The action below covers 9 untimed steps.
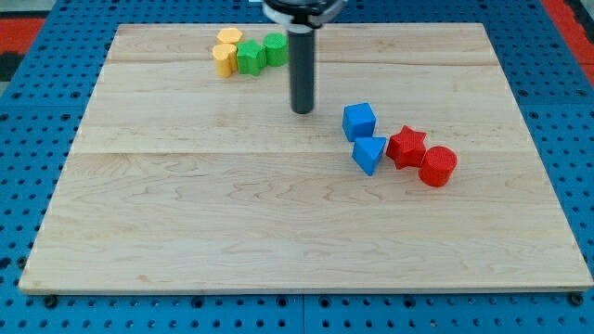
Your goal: Move yellow hexagon towards yellow heart
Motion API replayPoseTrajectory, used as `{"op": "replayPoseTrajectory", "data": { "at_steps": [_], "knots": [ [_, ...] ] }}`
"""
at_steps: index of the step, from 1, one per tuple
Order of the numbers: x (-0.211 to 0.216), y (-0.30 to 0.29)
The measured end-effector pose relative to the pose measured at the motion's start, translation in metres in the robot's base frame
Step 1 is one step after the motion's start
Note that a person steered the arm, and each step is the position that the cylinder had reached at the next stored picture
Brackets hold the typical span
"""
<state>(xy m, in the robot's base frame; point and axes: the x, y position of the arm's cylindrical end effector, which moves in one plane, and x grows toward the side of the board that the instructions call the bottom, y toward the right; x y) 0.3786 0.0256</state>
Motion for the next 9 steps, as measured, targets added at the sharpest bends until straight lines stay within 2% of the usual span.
{"op": "replayPoseTrajectory", "data": {
  "at_steps": [1, 2, 3, 4, 8, 9],
  "knots": [
    [0.033, 0.028],
    [0.047, 0.022],
    [0.01, -0.017],
    [-0.009, -0.023],
    [-0.006, 0.016],
    [-0.005, -0.01]
  ]
}}
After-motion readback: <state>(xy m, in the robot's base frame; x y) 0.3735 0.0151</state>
